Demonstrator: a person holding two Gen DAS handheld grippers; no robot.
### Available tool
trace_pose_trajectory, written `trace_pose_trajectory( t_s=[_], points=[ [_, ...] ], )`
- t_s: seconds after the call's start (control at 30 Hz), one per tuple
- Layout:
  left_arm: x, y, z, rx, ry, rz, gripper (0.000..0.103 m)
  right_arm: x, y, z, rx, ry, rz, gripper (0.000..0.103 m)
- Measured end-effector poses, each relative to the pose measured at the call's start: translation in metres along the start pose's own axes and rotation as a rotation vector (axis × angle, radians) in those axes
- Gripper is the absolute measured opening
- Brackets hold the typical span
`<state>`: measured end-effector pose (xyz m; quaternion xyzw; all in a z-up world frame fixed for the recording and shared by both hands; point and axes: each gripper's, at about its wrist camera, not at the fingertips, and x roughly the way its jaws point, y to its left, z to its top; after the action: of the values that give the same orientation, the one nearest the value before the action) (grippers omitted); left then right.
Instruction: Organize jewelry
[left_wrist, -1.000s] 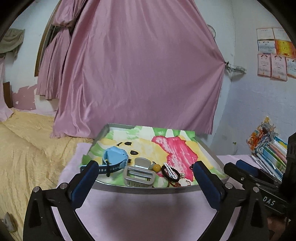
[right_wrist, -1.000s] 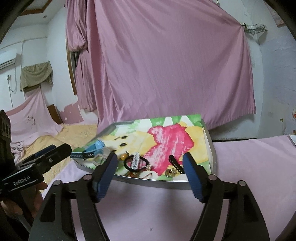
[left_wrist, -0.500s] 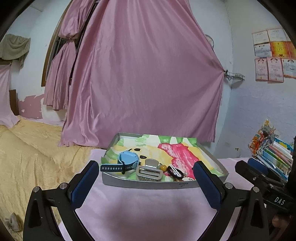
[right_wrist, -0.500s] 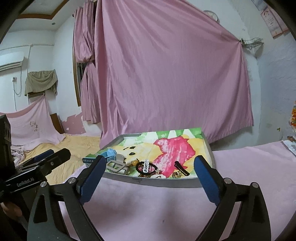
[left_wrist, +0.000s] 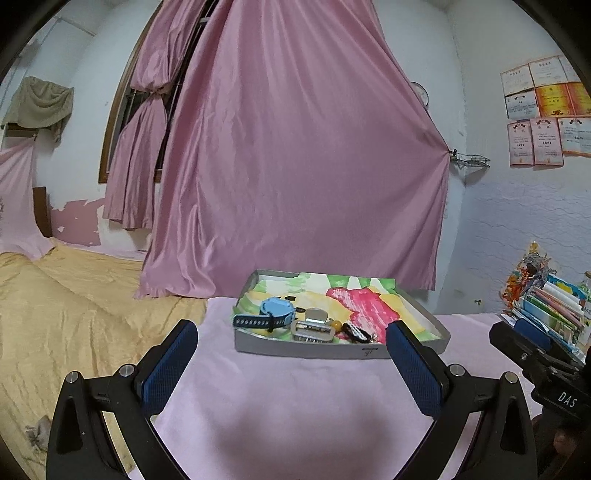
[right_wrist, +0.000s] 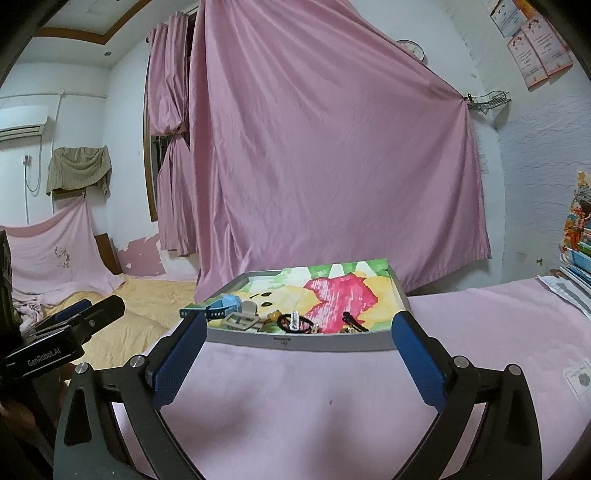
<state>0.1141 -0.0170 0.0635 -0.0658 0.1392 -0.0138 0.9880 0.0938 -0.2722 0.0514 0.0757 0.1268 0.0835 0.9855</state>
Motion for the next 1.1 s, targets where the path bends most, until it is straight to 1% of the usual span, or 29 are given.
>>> trace_pose_trajectory(
  t_s=[0.13, 0.27, 0.4, 0.6, 0.87, 1.1],
  points=[
    [-0.017, 0.006, -0.008, -0.004, -0.003, 0.025, 0.102, -0.019, 0.001, -0.006, 0.001, -0.016, -0.02, 0.099],
    [-0.028, 0.008, -0.016, -0.008, -0.008, 0.032, 0.102, -0.034, 0.004, -0.013, -0.007, -0.023, -0.034, 0.099],
    [-0.038, 0.009, -0.027, 0.011, -0.011, 0.056, 0.102, -0.043, 0.007, -0.021, -0.017, -0.022, -0.039, 0.099],
    [-0.048, 0.013, -0.042, 0.004, -0.01, 0.081, 0.102, -0.048, 0.008, -0.035, -0.019, -0.01, -0.048, 0.099],
    [-0.052, 0.017, -0.056, 0.011, 0.0, 0.078, 0.102, -0.052, 0.01, -0.052, -0.032, 0.02, -0.063, 0.099],
    [-0.053, 0.016, -0.061, 0.016, 0.012, 0.065, 0.102, -0.054, 0.01, -0.053, -0.029, 0.028, -0.069, 0.099]
  ],
)
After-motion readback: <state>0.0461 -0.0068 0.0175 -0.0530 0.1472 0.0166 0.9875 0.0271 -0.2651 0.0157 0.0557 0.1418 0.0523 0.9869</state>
